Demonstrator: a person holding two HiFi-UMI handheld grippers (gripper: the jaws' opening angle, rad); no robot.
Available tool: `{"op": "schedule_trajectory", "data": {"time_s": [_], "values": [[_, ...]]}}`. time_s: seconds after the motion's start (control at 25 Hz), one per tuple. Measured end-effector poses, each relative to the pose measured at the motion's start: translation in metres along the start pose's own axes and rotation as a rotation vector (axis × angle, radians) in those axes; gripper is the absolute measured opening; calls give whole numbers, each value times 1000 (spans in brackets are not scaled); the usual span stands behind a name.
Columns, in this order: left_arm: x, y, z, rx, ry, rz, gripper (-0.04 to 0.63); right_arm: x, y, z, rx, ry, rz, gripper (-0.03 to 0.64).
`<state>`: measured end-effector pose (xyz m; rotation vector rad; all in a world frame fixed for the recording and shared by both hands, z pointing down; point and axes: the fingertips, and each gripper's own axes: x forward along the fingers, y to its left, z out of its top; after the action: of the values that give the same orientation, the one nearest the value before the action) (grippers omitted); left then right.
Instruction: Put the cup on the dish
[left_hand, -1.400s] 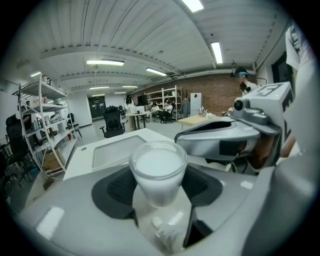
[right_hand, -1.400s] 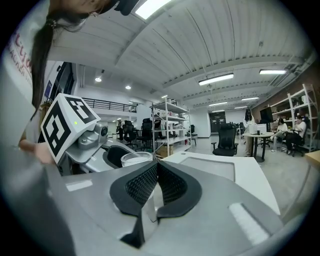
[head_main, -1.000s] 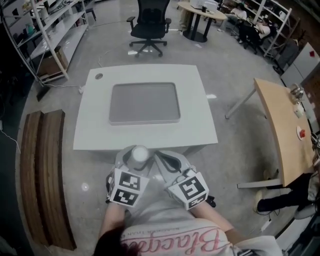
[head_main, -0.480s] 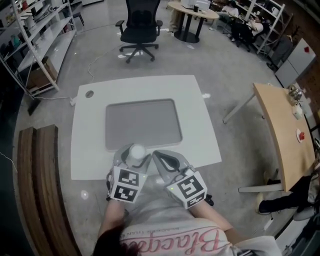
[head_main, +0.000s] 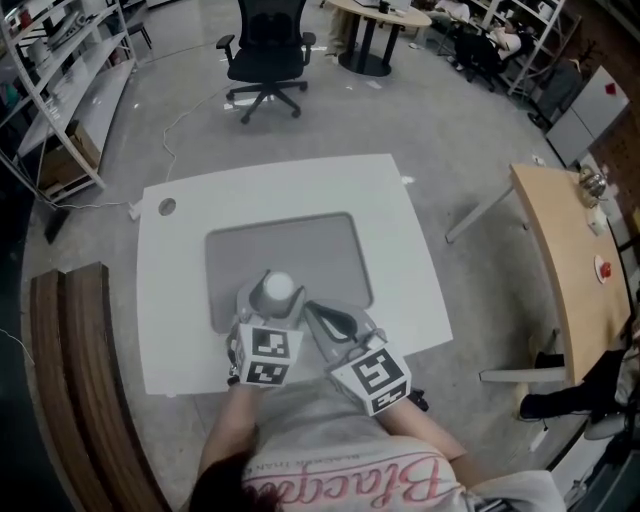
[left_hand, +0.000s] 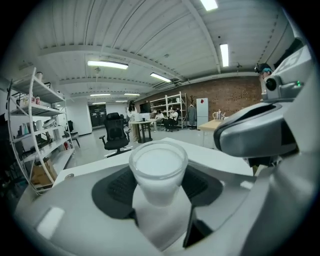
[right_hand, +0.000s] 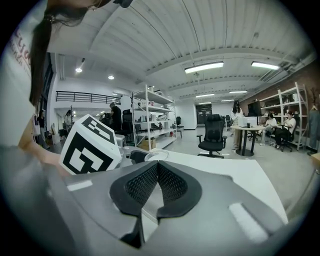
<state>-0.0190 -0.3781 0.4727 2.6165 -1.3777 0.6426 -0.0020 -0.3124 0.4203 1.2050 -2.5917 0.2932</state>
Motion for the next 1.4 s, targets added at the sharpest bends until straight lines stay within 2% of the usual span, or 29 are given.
{"op": "schedule_trajectory", "data": {"time_s": [0.24, 0.56, 1.04, 1.4], "values": [[29, 5, -15, -13, 27, -8, 267, 10, -11, -14, 34, 43, -14, 2], [63, 7, -38, 14, 61, -24, 267, 20, -21, -22, 35, 77, -19, 2], [82, 4, -57, -21, 127, -45, 267, 20, -28, -28, 30, 112, -20, 1], [86, 6, -66, -12, 158, -39, 270, 19, -30, -24, 21, 102, -34, 0]]}}
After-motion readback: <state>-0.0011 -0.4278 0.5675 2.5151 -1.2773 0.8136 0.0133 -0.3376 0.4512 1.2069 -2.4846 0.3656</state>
